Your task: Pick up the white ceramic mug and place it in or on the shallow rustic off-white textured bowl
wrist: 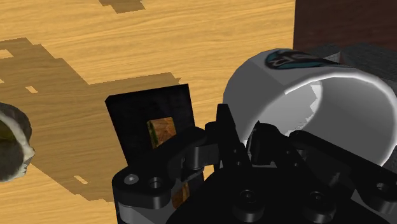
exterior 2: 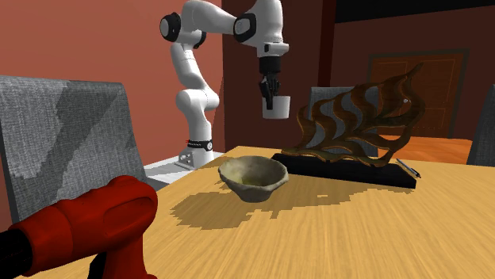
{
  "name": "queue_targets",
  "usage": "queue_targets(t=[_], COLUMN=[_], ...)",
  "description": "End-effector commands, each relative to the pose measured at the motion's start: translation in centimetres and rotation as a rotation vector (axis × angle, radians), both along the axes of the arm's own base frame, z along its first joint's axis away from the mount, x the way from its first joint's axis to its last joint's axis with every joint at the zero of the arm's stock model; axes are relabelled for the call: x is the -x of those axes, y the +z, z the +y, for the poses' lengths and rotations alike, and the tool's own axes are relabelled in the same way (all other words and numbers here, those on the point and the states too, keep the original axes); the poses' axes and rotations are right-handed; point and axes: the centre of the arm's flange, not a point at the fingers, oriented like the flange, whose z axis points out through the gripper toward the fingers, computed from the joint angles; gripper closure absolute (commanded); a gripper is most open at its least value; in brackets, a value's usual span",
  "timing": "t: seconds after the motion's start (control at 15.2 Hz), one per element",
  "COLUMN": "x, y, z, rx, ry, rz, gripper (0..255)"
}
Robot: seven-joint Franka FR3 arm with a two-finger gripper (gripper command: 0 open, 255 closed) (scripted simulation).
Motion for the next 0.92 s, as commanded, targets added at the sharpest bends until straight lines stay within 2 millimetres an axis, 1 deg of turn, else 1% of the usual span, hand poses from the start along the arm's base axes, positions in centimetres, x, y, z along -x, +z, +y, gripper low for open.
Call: queue_targets(t=[0.0,0.2,0.26,0.86], x=[0.1,0.1,0.1,-3.4], y=[1.0,2.6,2.9,3.2], z=[0.1,0.1,0.1,-11.3], rx=[0.0,0.0,0.0,0.0], ry=[0.0,0.0,0.0,0.0], rz=[0.0,0.0,0.0,0.0], gripper=[255,255,255,255])
